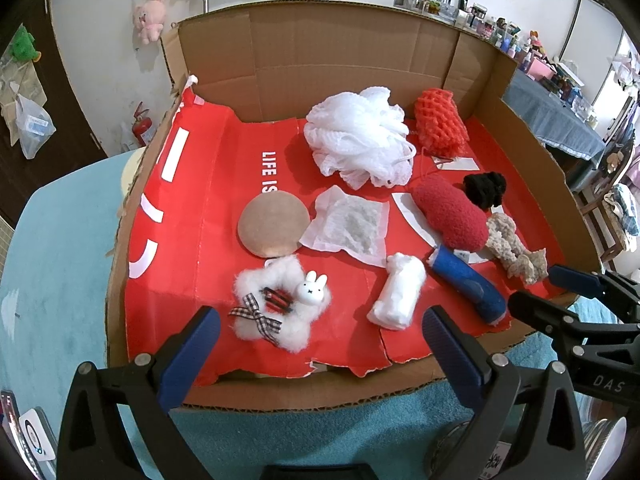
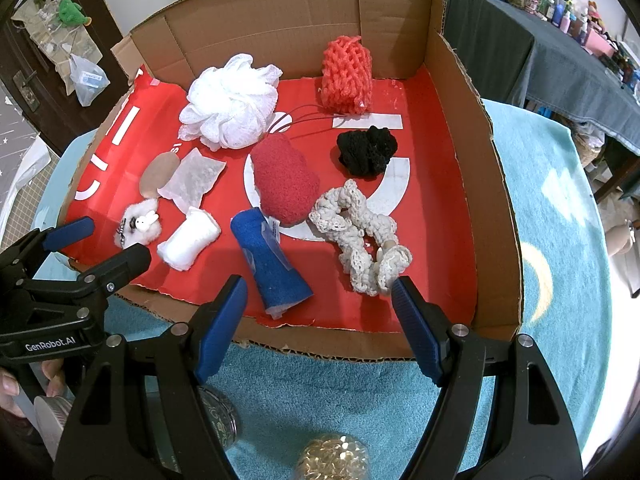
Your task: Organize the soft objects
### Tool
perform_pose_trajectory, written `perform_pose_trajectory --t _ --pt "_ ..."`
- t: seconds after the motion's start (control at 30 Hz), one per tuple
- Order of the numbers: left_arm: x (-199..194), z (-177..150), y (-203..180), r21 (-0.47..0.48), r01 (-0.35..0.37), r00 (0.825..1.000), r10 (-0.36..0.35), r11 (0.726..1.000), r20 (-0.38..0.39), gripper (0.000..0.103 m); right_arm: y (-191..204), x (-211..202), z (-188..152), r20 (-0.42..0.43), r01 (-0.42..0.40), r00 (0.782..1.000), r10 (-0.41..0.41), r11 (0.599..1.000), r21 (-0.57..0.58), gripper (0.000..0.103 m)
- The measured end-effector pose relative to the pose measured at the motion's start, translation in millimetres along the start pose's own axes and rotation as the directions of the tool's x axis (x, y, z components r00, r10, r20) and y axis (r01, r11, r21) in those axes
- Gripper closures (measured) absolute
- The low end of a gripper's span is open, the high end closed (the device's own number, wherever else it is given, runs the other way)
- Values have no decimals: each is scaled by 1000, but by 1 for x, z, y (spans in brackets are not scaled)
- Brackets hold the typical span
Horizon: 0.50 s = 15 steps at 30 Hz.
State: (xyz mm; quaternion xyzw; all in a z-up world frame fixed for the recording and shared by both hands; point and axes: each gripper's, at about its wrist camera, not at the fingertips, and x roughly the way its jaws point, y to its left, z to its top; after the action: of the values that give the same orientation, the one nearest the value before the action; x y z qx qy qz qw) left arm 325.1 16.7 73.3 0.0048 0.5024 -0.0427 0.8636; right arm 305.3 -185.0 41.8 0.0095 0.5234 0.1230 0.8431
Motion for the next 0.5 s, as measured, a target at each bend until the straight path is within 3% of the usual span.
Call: perform_pose_trajectory --t 0.5 --pt "1 -1 0 -1 7 1000 -7 1000 -4 0 1 1 0 0 1 1000 -1 1000 1 29"
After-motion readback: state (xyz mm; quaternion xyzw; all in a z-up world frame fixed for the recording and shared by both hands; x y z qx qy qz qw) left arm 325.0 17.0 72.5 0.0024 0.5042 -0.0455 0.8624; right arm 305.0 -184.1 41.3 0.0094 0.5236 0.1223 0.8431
